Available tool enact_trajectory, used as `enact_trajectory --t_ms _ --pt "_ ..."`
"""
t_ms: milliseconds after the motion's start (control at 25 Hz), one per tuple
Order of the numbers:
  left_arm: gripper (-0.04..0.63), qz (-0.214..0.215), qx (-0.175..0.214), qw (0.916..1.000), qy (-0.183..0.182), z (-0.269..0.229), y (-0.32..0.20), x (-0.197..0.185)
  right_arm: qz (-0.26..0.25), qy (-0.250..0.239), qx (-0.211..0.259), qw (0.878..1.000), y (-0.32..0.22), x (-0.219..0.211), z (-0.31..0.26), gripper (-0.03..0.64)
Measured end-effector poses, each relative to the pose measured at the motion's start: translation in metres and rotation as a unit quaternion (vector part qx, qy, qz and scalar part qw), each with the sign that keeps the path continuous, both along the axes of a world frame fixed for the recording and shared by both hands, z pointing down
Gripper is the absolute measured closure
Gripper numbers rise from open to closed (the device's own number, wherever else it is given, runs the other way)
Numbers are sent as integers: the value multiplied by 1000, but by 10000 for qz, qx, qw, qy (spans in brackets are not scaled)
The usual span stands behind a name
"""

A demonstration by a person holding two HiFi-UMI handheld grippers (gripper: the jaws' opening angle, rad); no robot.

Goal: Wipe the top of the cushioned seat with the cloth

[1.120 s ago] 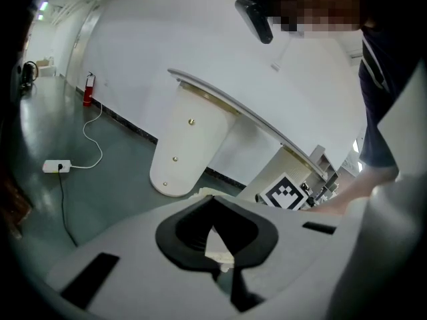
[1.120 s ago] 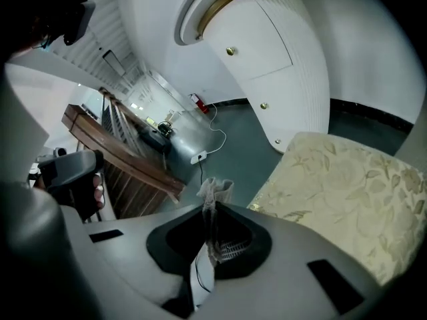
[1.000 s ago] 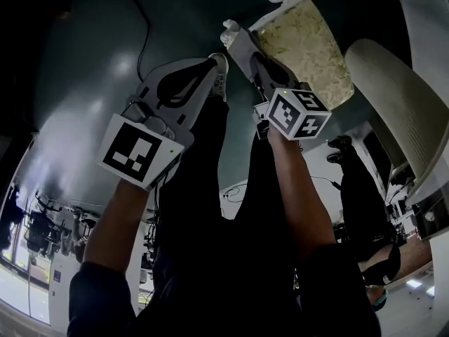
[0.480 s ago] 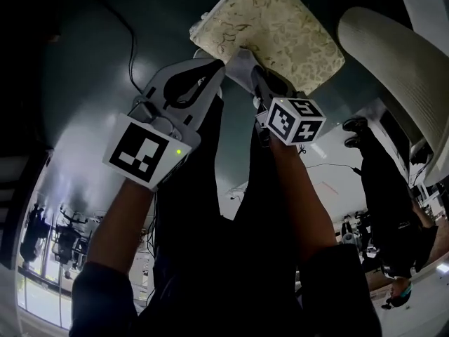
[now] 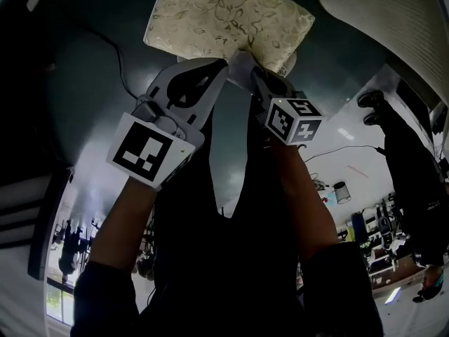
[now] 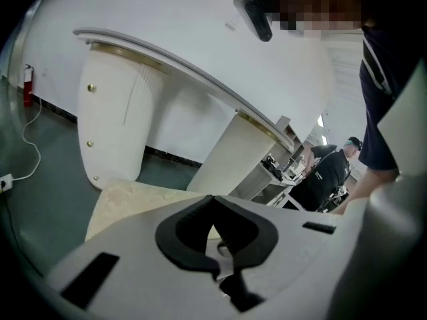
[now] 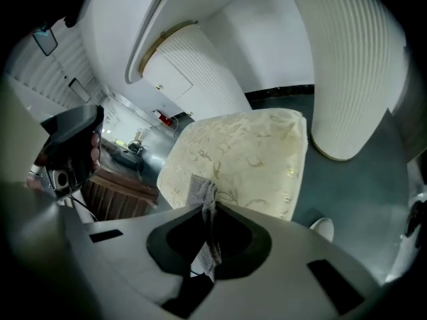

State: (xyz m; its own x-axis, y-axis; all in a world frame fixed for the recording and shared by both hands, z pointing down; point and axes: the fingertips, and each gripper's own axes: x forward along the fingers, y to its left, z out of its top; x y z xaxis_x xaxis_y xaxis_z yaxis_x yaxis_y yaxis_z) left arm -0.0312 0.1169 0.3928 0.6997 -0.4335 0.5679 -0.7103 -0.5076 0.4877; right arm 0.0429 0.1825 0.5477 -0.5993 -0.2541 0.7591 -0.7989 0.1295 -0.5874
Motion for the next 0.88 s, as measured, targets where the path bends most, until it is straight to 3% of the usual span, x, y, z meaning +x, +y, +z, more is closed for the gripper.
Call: enact_trajectory --t_ms 440,880 --pt "588 603 18 9982 -43 -8 8 89 456 59 -34 9989 24 85 -3 584" --pt "588 765 253 9967 -52 -40 -10 125 721 92 189 9972 6 131 -37 584"
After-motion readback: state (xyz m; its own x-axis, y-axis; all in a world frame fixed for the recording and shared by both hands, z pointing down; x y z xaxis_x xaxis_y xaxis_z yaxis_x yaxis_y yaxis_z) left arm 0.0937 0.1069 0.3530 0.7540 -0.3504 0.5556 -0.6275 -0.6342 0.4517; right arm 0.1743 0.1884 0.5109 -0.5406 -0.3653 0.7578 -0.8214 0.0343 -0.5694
